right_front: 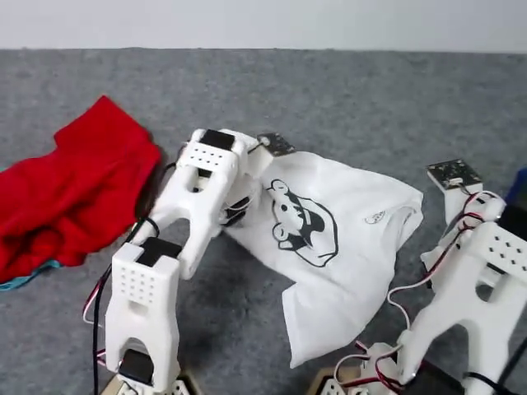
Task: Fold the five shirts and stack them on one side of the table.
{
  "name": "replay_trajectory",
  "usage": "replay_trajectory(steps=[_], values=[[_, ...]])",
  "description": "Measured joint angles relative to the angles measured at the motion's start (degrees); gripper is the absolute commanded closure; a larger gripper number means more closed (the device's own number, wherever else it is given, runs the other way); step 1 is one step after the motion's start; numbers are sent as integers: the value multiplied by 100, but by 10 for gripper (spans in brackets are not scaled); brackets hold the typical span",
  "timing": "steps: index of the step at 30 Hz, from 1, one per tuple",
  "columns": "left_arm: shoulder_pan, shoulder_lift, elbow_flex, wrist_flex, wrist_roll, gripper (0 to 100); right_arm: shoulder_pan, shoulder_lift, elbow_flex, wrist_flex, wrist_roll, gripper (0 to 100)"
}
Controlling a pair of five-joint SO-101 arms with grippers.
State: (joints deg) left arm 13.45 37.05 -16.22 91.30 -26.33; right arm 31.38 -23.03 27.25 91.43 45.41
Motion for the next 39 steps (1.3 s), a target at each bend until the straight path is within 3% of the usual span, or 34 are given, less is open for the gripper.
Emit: replay_trajectory(steps=[3,7,14,18,21,23,28,34,39], values=[[-246,0,18,580,0,988,0,0,0,0,0,853],[-774,-88,352,695,-132,988,-211,0,0,0,0,851],[-1451,-1336,2075,712,-941,985,-835,0,0,53,-9,843],[-1442,-1881,2778,712,-1187,903,-1538,0,0,193,-9,709],[-1521,-2057,2760,712,-1196,769,-2171,0,0,220,-9,612],[-1670,-2092,2611,712,-1152,714,-2567,0,0,220,-9,601],[-2075,-2092,1837,738,-826,702,-3323,0,0,220,0,601],[-2787,-2092,765,747,-791,702,-3560,299,0,-835,0,604],[-3604,-2330,448,747,-765,702,-3596,1468,-237,-1424,0,716]])
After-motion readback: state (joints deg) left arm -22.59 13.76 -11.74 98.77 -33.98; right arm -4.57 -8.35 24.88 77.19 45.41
